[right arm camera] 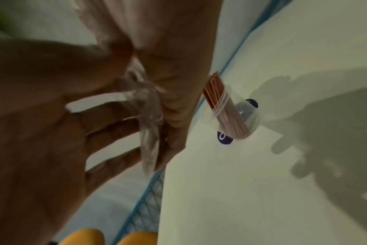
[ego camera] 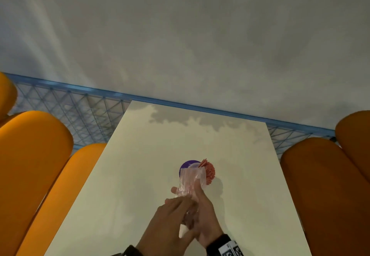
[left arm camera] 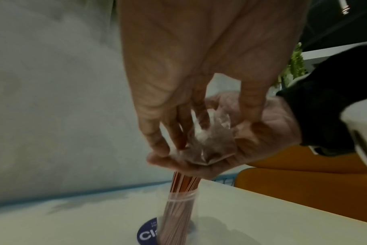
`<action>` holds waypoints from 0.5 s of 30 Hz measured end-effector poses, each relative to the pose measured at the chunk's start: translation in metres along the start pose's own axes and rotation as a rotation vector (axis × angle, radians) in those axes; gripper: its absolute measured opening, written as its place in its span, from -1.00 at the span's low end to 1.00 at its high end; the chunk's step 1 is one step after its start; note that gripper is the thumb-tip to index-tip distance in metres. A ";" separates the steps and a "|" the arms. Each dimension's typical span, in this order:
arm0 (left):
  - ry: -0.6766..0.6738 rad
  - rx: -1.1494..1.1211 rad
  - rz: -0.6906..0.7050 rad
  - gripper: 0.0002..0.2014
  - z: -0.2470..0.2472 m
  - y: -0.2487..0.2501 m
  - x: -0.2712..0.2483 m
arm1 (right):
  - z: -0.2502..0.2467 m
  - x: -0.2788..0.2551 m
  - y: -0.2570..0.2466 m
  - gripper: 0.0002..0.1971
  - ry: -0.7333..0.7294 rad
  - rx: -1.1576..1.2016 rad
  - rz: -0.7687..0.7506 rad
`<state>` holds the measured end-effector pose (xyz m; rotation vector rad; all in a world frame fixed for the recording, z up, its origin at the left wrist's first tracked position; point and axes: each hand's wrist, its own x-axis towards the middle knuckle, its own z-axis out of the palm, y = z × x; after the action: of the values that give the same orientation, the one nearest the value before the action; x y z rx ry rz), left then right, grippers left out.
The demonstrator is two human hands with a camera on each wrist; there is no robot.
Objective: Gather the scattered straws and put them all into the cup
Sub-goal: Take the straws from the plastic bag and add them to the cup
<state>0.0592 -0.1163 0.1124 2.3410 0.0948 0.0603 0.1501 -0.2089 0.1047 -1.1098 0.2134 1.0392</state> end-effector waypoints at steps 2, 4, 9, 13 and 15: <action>-0.028 -0.014 0.027 -0.32 -0.001 0.003 -0.007 | -0.007 -0.004 -0.008 -0.41 -0.005 0.049 -0.024; 0.026 -0.023 0.062 -0.32 -0.002 0.002 -0.009 | -0.006 -0.013 -0.018 -0.56 -0.037 0.094 -0.088; 0.300 0.084 0.238 -0.81 -0.021 0.013 -0.006 | -0.006 -0.027 -0.030 -0.61 -0.134 0.156 -0.153; 0.326 0.080 0.228 -0.91 -0.025 0.020 -0.008 | -0.010 -0.036 -0.029 -0.60 -0.174 0.065 -0.191; 0.340 0.049 0.186 -0.80 -0.026 0.026 -0.011 | -0.013 -0.041 -0.031 -0.56 -0.194 0.014 -0.225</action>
<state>0.0480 -0.1164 0.1492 2.3613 0.0457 0.5539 0.1563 -0.2448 0.1427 -0.9884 -0.0585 0.9351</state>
